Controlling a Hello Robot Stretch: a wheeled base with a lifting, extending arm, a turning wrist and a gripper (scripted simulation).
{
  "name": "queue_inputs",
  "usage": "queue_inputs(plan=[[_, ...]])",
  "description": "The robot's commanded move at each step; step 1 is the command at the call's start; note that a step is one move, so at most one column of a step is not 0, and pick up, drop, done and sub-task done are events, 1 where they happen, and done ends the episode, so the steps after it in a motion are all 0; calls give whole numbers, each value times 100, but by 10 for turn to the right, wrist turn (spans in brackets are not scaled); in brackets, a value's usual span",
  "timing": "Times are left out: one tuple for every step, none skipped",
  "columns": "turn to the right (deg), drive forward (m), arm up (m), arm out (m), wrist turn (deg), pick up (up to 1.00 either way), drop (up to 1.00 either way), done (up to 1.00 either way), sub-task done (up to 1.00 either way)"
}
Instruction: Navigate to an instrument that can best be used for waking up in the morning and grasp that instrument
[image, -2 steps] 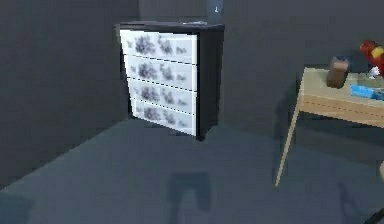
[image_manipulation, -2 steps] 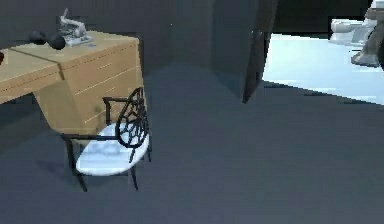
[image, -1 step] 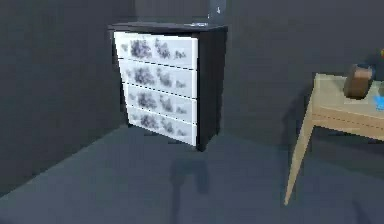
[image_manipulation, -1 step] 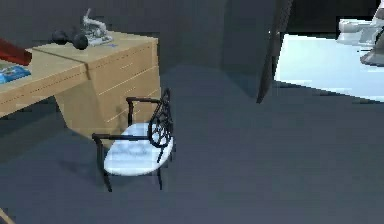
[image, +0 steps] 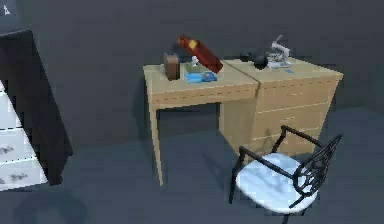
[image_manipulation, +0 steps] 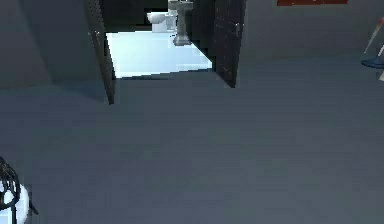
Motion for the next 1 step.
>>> queue_inputs(plan=[[0,40,0,0,0,0,0,0,0]])
